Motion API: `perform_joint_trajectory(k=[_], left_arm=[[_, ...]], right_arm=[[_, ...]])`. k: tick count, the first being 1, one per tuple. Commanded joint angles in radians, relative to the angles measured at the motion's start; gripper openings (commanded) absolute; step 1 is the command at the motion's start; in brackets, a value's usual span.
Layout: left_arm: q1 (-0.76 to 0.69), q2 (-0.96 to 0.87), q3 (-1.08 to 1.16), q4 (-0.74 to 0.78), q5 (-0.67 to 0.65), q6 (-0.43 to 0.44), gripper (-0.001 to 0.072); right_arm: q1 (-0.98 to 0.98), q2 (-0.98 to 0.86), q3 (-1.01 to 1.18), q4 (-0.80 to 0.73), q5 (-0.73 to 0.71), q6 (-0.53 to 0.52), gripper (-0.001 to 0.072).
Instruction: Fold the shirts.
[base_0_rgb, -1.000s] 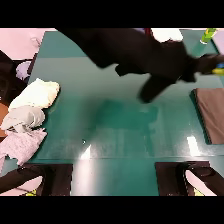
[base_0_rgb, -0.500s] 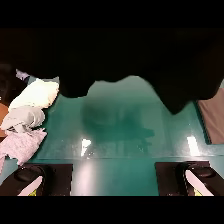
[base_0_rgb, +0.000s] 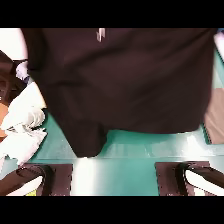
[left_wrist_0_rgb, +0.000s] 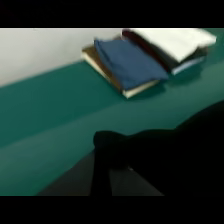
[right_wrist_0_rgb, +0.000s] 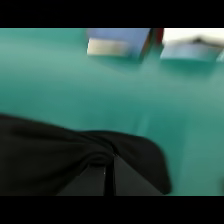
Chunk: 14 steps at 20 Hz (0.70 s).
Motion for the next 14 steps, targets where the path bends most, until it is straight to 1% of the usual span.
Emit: perform_joint_trajectory(k=[1,3,5,6,9,10,11,12,13,14], left_arm=[[0.001,-0.301,0.000,0.029,-0.133,-0.001,0.0031],[0.001,-0.475,0.000,0.033,-0.072,-0.001,0.0031],[0.001,-0.612,0.000,0.045,-0.015,-0.013,0.0032],[0.001,-0.658,0.000,0.045,-0.005,-0.020,0.0032],[0.001,-0.727,0.000,0.045,-0.002,-0.037,0.0033],[0.001,-0.728,0.000,0.045,-0.006,-0.035,0.0053],[0.006,-0.724,0.003,0.043,-0.016,-0.036,0.0274],[0.020,-0.717,0.010,0.043,-0.041,-0.047,0.0480],[0.039,-0.706,0.018,0.043,-0.072,-0.068,0.0484],[0.062,-0.682,0.018,0.042,-0.101,-0.081,0.0484]], right_arm=[[0.058,-0.172,-0.174,0.033,-0.029,0.008,0.0019],[0.084,-0.271,-0.262,0.034,-0.143,0.005,0.0020],[0.089,-0.359,-0.304,0.037,-0.246,0.007,0.0020],[0.089,-0.401,-0.304,0.037,-0.267,0.010,0.0020],[0.089,-0.490,-0.253,0.037,-0.249,0.009,0.0021],[0.089,-0.505,-0.232,0.037,-0.237,0.009,0.0023],[0.089,-0.509,-0.214,0.037,-0.233,0.008,0.0106],[0.083,-0.508,-0.189,0.036,-0.233,0.008,0.0367],[0.072,-0.507,-0.154,0.037,-0.223,0.008,0.0411],[0.055,-0.502,-0.111,0.037,-0.196,0.004,0.0411]])
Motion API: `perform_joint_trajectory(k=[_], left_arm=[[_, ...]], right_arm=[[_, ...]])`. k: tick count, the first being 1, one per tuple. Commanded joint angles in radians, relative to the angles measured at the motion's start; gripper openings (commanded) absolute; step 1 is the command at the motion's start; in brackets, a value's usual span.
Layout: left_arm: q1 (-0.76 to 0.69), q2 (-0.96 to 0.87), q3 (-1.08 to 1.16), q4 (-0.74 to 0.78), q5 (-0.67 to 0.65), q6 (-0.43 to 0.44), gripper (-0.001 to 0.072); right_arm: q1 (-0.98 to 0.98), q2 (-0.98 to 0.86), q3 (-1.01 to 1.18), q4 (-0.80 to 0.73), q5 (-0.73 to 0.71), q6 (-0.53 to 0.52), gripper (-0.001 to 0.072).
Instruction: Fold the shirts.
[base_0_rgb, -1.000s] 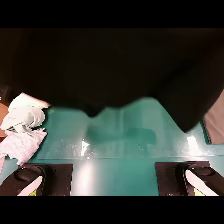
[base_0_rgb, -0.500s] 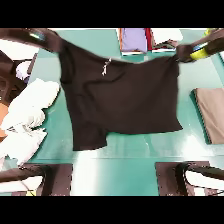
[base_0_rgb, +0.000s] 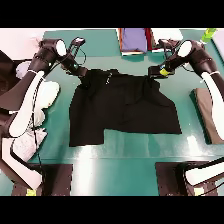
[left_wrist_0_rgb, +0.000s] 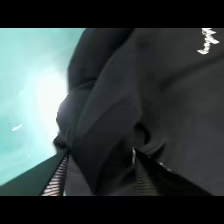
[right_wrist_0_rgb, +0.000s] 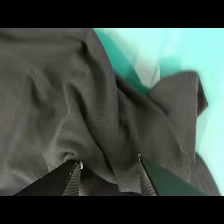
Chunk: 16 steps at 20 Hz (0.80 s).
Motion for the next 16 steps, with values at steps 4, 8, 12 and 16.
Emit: perform_joint_trajectory(k=[4,8,12,16], left_arm=[[0.121,0.168,-0.063,-0.001,-0.174,-0.040,0.0367],[0.126,0.380,-0.421,-0.003,-0.072,-0.054,0.0368],[0.126,0.533,-0.752,-0.036,0.027,-0.092,0.0368],[0.126,0.557,-0.815,-0.075,0.056,-0.092,0.0367]], right_arm=[[-0.104,0.111,0.036,-0.008,0.136,-0.024,0.0411],[-0.203,0.338,-0.315,-0.109,0.158,-0.023,0.0411],[-0.344,0.514,-0.696,-0.108,0.159,-0.024,0.0603],[-0.415,0.572,-0.941,-0.100,0.119,-0.025,0.0593]])
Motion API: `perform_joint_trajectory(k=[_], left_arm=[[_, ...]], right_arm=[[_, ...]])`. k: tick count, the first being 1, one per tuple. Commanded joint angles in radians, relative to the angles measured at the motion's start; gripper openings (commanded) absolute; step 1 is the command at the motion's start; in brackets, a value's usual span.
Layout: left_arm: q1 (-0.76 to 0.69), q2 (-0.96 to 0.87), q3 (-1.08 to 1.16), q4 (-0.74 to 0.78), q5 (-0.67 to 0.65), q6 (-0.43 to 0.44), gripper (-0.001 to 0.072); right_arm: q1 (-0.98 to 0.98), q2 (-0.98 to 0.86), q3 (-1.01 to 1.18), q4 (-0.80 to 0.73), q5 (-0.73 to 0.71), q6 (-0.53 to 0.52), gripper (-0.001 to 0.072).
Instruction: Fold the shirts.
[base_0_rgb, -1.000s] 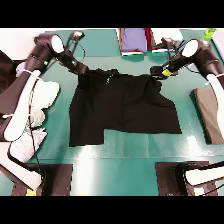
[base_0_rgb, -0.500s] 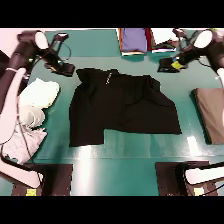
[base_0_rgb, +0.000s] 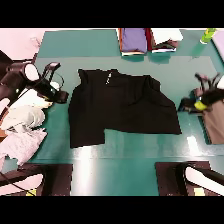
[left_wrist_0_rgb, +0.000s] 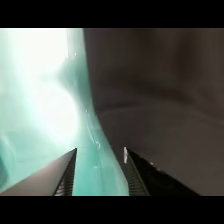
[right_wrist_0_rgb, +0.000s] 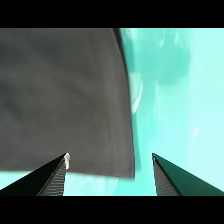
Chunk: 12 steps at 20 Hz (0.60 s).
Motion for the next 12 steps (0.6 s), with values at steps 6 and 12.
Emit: perform_joint_trajectory(k=[6,12], left_arm=[[0.000,0.037,-0.080,-0.050,0.059,-0.007,0.0367],[0.000,0.036,-0.080,-0.050,0.062,-0.006,0.0367]], right_arm=[[-0.050,0.054,-0.266,0.061,-0.129,0.000,0.0570],[0.062,-0.032,-0.266,0.060,-0.148,0.000,0.0393]])
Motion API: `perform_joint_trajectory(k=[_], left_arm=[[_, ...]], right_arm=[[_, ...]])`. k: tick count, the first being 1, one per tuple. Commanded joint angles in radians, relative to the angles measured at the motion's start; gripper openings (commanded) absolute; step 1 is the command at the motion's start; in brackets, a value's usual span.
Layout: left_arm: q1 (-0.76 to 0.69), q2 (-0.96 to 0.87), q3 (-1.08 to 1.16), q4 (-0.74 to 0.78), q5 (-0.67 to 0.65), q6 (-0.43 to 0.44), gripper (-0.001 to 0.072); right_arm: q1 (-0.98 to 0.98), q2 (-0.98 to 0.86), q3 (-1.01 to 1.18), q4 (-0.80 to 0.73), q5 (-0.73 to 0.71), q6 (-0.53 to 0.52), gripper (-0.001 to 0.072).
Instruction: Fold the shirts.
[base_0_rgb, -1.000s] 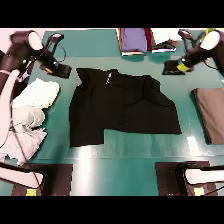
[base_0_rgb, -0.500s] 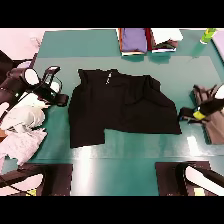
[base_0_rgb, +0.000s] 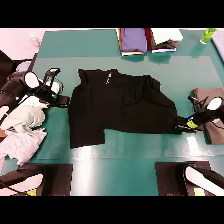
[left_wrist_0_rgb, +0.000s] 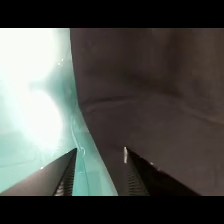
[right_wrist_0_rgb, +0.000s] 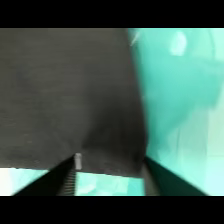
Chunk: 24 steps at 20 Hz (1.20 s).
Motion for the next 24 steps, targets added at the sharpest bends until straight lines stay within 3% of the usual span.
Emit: perform_joint_trajectory(k=[1,2,3,4,5,9,17,18,20,24], left_arm=[[0.000,0.001,-0.002,-0.001,0.003,0.003,0.0368],[0.000,0.000,-0.002,0.001,0.009,0.010,0.0369],[0.000,0.000,-0.002,0.003,0.022,0.011,0.0382],[0.000,-0.005,-0.002,0.003,0.044,0.015,0.0538],[0.000,-0.019,-0.002,0.003,0.073,0.017,0.0555],[0.000,-0.130,-0.002,-0.010,0.148,0.015,0.0555],[0.000,-0.248,-0.002,-0.071,0.089,-0.003,0.0551],[0.000,-0.246,-0.002,-0.073,0.086,-0.003,0.0419],[0.000,-0.230,0.005,-0.073,0.073,0.001,0.0055],[0.000,-0.117,0.086,-0.062,0.080,0.008,0.0031]], right_arm=[[0.069,-0.050,-0.010,-0.022,-0.030,0.001,0.0219],[0.082,-0.050,-0.010,-0.032,-0.029,0.001,0.0064],[0.093,-0.045,-0.011,-0.046,-0.028,0.002,0.0022],[0.096,-0.033,-0.011,-0.049,-0.029,0.002,0.0022],[0.095,-0.016,-0.011,-0.048,-0.030,0.002,0.0022],[0.095,0.033,-0.011,-0.048,-0.036,0.002,0.0022],[0.095,0.027,-0.011,-0.045,-0.032,0.002,0.0022],[0.095,0.027,-0.010,-0.045,-0.032,0.002,0.0022],[0.095,0.027,-0.010,-0.044,-0.032,0.002,0.0022],[0.096,0.033,0.089,-0.044,0.019,0.001,0.0022]])
